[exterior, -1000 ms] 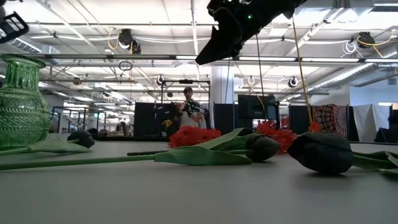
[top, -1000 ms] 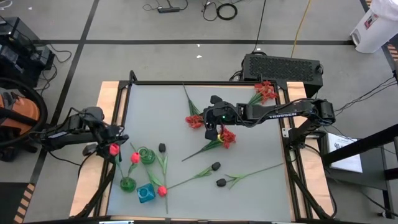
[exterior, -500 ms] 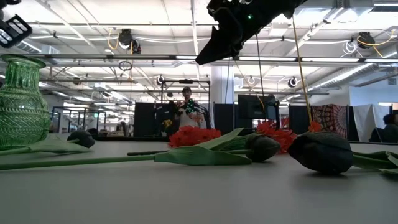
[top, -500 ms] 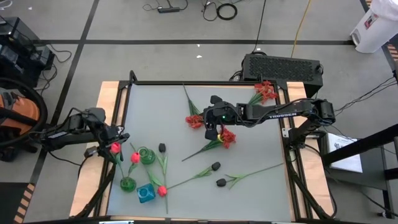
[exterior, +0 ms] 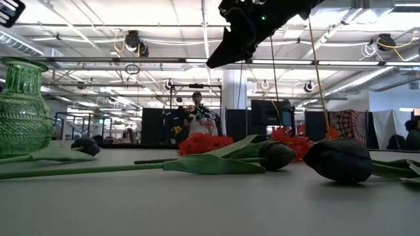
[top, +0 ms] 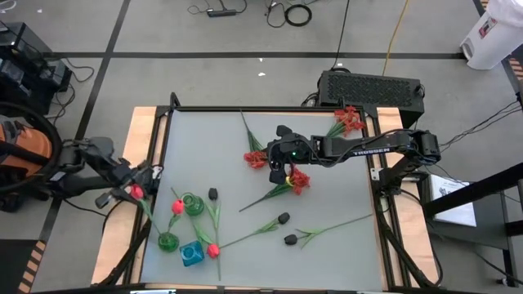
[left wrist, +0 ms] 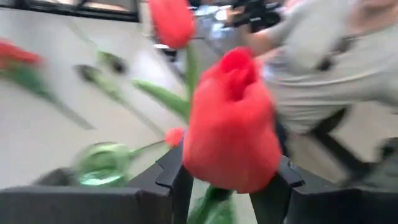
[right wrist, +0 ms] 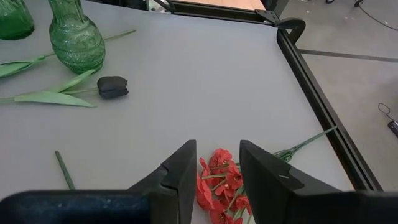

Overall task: Sort flowers into vase by color
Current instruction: Put the right light orange flower into the bottom green vase

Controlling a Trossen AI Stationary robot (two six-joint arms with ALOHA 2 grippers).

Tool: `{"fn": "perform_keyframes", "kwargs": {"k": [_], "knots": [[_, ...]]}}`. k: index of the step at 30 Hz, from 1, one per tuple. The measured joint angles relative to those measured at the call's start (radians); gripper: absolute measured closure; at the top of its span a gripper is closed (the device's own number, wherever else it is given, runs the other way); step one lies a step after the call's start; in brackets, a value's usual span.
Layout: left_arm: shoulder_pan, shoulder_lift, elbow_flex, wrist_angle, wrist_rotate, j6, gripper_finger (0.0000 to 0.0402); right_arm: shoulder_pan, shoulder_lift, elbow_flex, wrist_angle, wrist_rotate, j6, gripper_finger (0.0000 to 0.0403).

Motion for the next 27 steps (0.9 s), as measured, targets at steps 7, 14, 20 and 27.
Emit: {"fn": "perform_keyframes", "kwargs": {"k": [7, 14, 20, 27], "knots": [[0.000, 0.000, 0.062, -0.116, -0.154, 0.024, 0.0267, 0.000, 0.000, 0.000, -0.001, 0.000, 0.002, 0.0289], [0.000, 0.000, 0.078, -0.208, -0.148, -0.110, 0.0267, 0.000, 0.000, 0.000, -0.001, 0.000, 0.001, 0.0289], [0.001, 0.000, 0.078, -0.127, -0.057, -0.134, 0.0267, 0.000, 0.000, 0.000, 0.000, 0.000, 0.001, 0.0289], [0.001, 0.000, 0.078, -0.065, -0.033, -0.134, 0.0267, 0.000, 0.000, 0.000, 0.000, 0.000, 0.000, 0.0289]]}}
